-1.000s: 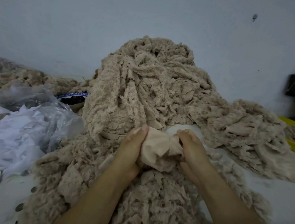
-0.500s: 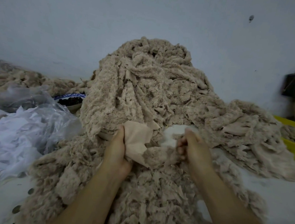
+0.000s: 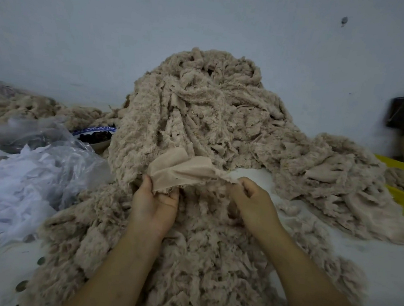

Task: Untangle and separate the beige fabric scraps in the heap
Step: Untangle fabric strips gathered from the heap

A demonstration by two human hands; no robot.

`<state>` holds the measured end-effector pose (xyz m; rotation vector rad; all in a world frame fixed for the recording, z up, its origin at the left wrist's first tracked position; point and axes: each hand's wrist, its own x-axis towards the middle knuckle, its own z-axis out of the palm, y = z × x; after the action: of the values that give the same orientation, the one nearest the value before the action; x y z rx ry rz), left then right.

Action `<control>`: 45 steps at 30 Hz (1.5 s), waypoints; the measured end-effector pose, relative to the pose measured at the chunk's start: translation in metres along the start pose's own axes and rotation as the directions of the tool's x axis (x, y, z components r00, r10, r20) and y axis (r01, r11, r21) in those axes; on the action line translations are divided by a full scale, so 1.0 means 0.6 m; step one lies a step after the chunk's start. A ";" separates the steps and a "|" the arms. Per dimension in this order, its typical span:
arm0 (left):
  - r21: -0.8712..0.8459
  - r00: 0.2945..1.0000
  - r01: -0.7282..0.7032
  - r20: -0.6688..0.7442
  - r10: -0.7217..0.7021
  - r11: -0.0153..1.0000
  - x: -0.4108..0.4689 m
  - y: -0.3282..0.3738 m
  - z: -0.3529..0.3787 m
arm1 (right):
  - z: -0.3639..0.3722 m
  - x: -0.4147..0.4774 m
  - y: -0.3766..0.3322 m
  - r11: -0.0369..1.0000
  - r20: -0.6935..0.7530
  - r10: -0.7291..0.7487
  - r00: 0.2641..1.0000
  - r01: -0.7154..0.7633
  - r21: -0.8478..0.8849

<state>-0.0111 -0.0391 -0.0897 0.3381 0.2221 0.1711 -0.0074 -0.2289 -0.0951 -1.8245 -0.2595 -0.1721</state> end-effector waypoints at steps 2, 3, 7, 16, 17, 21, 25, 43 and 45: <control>0.024 0.998 0.046 0.043 -0.047 0.999 -0.002 0.001 0.001 | -0.001 -0.002 -0.004 0.987 -0.046 0.066 0.997 -0.058 0.151; 0.064 0.997 0.053 0.049 -0.057 0.997 0.000 0.003 0.001 | -0.001 -0.001 -0.005 0.973 -0.054 0.100 0.993 -0.087 0.213; 0.403 0.992 -0.073 0.124 0.025 0.912 -0.007 -0.011 0.006 | 0.001 -0.003 -0.006 0.968 -0.036 0.132 0.991 -0.121 0.220; 0.869 0.872 -0.484 0.489 -0.025 0.105 -0.035 -0.046 -0.004 | 0.012 -0.006 0.010 0.999 0.089 -0.049 0.995 0.050 -0.011; 0.872 0.880 -0.475 0.474 0.038 0.120 -0.029 -0.044 -0.007 | 0.012 -0.005 0.010 0.998 0.088 -0.054 0.995 0.055 -0.012; 0.805 0.953 -0.267 0.301 0.024 0.529 -0.034 -0.037 0.002 | 0.012 -0.005 0.008 0.998 0.214 -0.063 0.975 0.062 0.009; 0.563 0.983 0.030 0.132 -0.126 0.826 -0.034 -0.020 0.014 | 0.008 -0.007 0.010 0.994 0.334 -0.060 0.940 0.086 -0.062; 0.838 0.919 -0.207 0.343 -0.192 0.504 -0.033 -0.031 0.004 | 0.004 -0.003 -0.009 0.936 0.049 0.080 0.996 -0.092 0.340; 0.867 0.919 -0.270 0.363 -0.158 0.419 -0.035 -0.042 0.001 | 0.003 -0.003 -0.011 0.922 0.028 0.090 0.996 -0.094 0.376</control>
<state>-0.0280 -0.0668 -0.0938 1.5050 -0.1413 0.0232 -0.0107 -0.2256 -0.0901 -1.4500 -0.1978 -0.0413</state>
